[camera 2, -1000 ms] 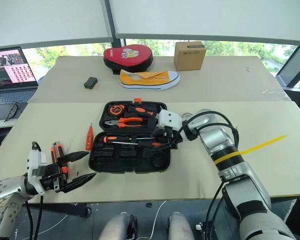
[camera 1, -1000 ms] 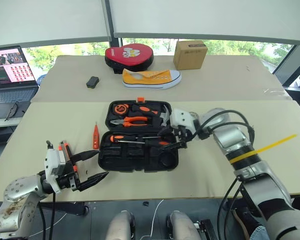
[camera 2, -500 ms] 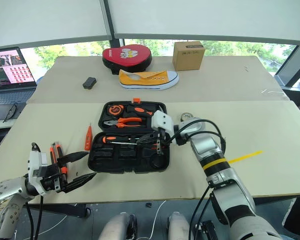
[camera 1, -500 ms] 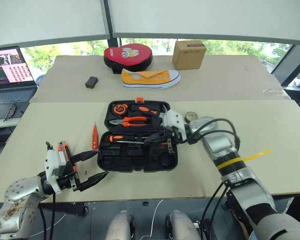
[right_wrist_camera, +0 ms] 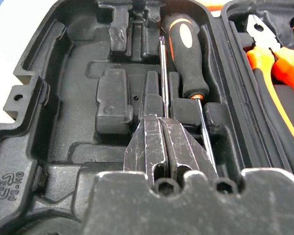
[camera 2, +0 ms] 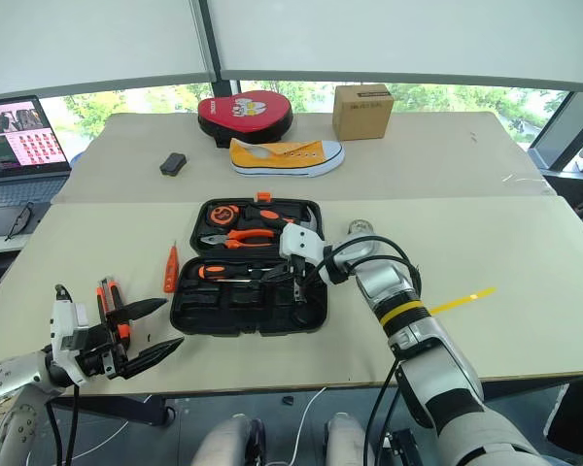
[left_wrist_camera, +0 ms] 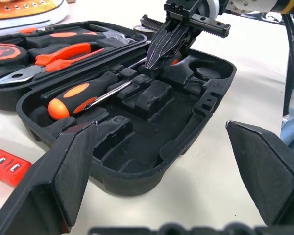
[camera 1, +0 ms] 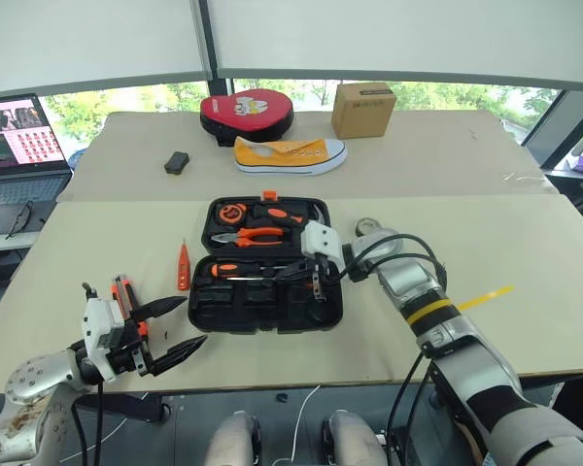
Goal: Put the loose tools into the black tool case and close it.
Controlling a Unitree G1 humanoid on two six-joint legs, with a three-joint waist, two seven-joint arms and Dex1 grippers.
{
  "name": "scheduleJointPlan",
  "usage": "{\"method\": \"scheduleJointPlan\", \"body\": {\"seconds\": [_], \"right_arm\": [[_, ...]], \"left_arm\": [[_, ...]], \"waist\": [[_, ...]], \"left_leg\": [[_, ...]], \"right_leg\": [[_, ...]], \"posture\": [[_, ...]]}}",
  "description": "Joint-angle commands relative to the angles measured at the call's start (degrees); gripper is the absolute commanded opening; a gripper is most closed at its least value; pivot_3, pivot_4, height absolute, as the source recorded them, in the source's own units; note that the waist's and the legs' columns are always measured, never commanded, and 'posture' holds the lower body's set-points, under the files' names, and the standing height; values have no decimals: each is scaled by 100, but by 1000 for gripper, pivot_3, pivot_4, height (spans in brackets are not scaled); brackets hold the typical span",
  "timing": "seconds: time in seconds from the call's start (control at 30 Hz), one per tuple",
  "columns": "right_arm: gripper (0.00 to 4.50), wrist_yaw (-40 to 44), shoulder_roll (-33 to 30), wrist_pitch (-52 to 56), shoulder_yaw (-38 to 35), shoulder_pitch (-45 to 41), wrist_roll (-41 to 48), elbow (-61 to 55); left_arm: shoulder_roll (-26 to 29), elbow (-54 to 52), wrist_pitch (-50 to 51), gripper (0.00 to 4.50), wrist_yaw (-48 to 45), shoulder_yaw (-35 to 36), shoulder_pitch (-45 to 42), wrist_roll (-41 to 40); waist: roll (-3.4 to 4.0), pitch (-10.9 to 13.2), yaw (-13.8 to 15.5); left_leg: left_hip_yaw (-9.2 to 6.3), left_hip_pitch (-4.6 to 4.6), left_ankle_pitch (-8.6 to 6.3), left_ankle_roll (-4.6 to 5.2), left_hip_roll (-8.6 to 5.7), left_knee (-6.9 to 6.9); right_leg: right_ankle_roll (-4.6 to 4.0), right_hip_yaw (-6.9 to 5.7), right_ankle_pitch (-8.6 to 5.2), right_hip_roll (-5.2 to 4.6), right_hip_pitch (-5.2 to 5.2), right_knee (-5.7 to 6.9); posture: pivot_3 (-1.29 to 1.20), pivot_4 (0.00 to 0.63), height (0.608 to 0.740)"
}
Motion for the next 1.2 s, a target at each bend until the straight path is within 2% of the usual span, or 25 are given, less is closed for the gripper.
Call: {"method": "scheduleJointPlan", "body": {"seconds": [0.03, 0.13, 0.23, 0.33, 0.47, 0.5, 0.6, 0.73, 0.83, 0.97, 1.0, 1.1, 1.2], "right_arm": [[57, 166, -15, 83, -697, 222, 832, -562], [778, 760, -494, 297, -1112, 617, 1505, -1356], [1816, 918, -890, 398, -1900, 1323, 2382, -2151], [2884, 872, -1304, -196, -2398, 2118, 2373, -2427], [4254, 781, -1513, -982, -2900, 2877, 2330, -2284], [4416, 764, -1546, -1103, -2970, 3020, 2322, -2265], [4416, 846, -1645, -1067, -3083, 3294, 2513, -2328], [4416, 684, -1604, -1123, -3111, 3309, 2583, -2494], [4416, 644, -1583, -1028, -2975, 3190, 2622, -2706], [4416, 602, -1541, -926, -2812, 3007, 2604, -2827], [4416, 590, -1535, -911, -2778, 2974, 2599, -2842], [4416, 511, -1509, -788, -2622, 2829, 2599, -3006], [4416, 424, -1519, -684, -2561, 2812, 2625, -3147]], "left_arm": [[-4, -380, 143, 4500, 284, 441, 190, -298], [-65, -561, 368, 4500, 627, 946, 452, -633], [-188, -570, 388, 4500, 1068, 1733, 902, -735], [-364, -441, 517, 4500, 1470, 2498, 1474, -828], [-442, -223, 819, 4500, 2052, 3069, 1865, -796], [-421, -243, 982, 4500, 2262, 3129, 1889, -780], [-255, -501, 1502, 4500, 2869, 3116, 1800, -682], [120, -1143, 2463, 4500, 3441, 2876, 1238, -1190], [607, -1471, 3396, 4500, 3860, 2405, 622, -1460], [1009, -1279, 4431, 4500, 4620, 1616, -687, -1541], [1034, -1206, 4630, 4500, 4770, 1477, -966, -1550], [898, -740, 5380, 4500, 5303, 342, -2319, -1165], [649, -358, 5568, 4500, 5497, -163, -2928, -863]], "waist": [[-3, 3, 3], [-2, 6, 34], [-6, 5, 62], [-8, 5, 55], [-12, 7, 46], [-13, 8, 47], [-15, 9, 56], [-35, 16, 106], [-35, 16, 127], [-36, 17, 117], [-36, 17, 114], [-41, 20, 114], [-42, 21, 116]], "left_leg": [[-1, -6, 0, 0, 0, 0], [-1, -35, 0, 0, -3, -2], [-5, -50, -5, 8, -8, -1], [-4, -45, -17, 15, -7, -1], [4, -37, -20, 18, -8, -1], [2, -33, -20, 17, -7, -1], [3, -24, -20, 17, -7, -1], [-2, -21, -16, 12, -8, 1], [0, -21, -16, 11, -9, 1], [0, -15, -16, 10, -10, 0], [-1, -17, -15, 9, -9, 0], [-5, -16, -13, 6, -16, 0], [-4, -15, -9, 0, -23, 1]], "right_leg": [[0, -1, 0, -1, -4, 0], [1, -1, 0, -10, -26, -3], [5, -9, 0, -23, -27, -18], [7, -10, 0, -27, -14, -39], [8, -4, -3, -21, -13, -39], [7, -4, -4, -16, -12, -37], [7, 1, -6, -13, -7, -36], [7, -1, -6, -13, -2, -34], [8, 4, -5, -17, 0, -33], [9, 6, -4, -12, 0, -23], [9, 6, -4, -7, -2, -23], [10, 6, -4, -2, -2, -13], [12, 7, -3, -2, -1, -11]], "posture": [[0, 150, 740], [0, 150, 740], [0, 150, 740], [0, 150, 740], [0, 150, 740], [0, 150, 740], [0, 150, 740], [0, 150, 740], [0, 150, 740], [0, 150, 740], [0, 150, 740], [0, 150, 740], [0, 150, 740]]}}
